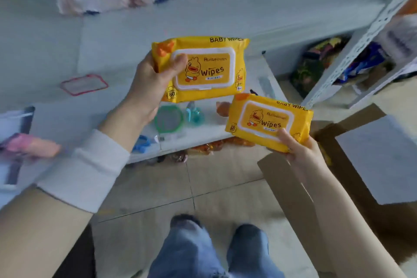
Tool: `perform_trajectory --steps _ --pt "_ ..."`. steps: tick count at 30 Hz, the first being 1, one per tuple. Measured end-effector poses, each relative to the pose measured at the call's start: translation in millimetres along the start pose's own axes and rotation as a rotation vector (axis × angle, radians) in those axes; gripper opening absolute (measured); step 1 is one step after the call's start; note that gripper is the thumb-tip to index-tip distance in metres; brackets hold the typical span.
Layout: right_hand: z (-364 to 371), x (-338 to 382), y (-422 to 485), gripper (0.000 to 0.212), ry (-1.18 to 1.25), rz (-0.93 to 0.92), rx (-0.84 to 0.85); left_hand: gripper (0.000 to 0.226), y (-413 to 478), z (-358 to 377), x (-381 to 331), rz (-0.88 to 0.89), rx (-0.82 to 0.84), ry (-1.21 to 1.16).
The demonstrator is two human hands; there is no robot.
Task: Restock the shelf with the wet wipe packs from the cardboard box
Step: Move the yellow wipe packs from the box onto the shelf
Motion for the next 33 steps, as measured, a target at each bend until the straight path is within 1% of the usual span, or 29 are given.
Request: perform_trajectory --steps 3,6,7,8,9,11,12,14,17,19,21,22,25,26,29,31,33 --pt "96 8 -2 0.08 -0.074 -0.045 0.123 0.019 -7 -102 -10 0.05 -0.151 -0.013" --pt "192 0 0 0.062 -0.099 -0.082 0.229 0.016 -16 -203 -9 0.053 -0.285 -0.019" --pt "222 -4 2 0.055 -0.095 -0.076 0.261 0.018 -19 -237 -5 0.05 -0.33 -0.008" --pt "252 -7 5 0.054 -0.105 -0.073 0.302 0.022 -21 -270 1 0.043 -0.372 0.003" --pt "282 -9 8 0.06 -0.129 -0.081 0.345 0.023 -23 -302 7 0.032 -0.411 0.016" --pt "338 -12 21 0.081 -0.173 -0.106 0.411 0.02 -21 -357 20 0.001 -0.48 0.032" --pt "363 -14 29 0.086 -0.175 -0.114 0.426 0.017 -19 -380 26 -0.012 -0.509 0.032" --pt "409 -15 47 0.089 -0.169 -0.125 0.454 0.009 -7 -416 38 -0.027 -0.548 0.008" --pt "474 -12 80 0.088 -0.16 -0.152 0.494 0.011 21 -462 49 -0.04 -0.584 -0.013" --pt "516 -12 102 0.08 -0.151 -0.152 0.537 0.012 39 -490 56 -0.043 -0.626 -0.022" --pt "553 -16 123 0.064 -0.146 -0.145 0.573 0.011 54 -514 65 -0.05 -0.656 -0.027" --pt "570 -19 132 0.059 -0.149 -0.142 0.585 0.011 61 -525 69 -0.054 -0.658 -0.028" --pt "620 -33 158 0.055 -0.17 -0.105 0.633 0.012 82 -559 83 -0.067 -0.666 -0.014" --pt "636 -39 167 0.052 -0.176 -0.094 0.639 0.012 89 -571 87 -0.071 -0.675 0.0" --pt "681 -55 193 0.033 -0.196 -0.077 0.622 0.012 114 -607 100 -0.067 -0.686 0.062" --pt "709 -64 211 0.033 -0.222 -0.076 0.597 0.012 136 -631 109 -0.058 -0.668 0.1" --pt "736 -74 230 0.039 -0.266 -0.107 0.554 0.01 163 -656 118 -0.056 -0.627 0.148"
Point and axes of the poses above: each hand's wrist, its own y-axis towards the middle knuckle, its own z-axis out of the palm, x = y × z, the point moved 4 cm from there along y, towards the middle knuckle, and after that the axes turned 11 degrees about y, right-handed, at the moved point
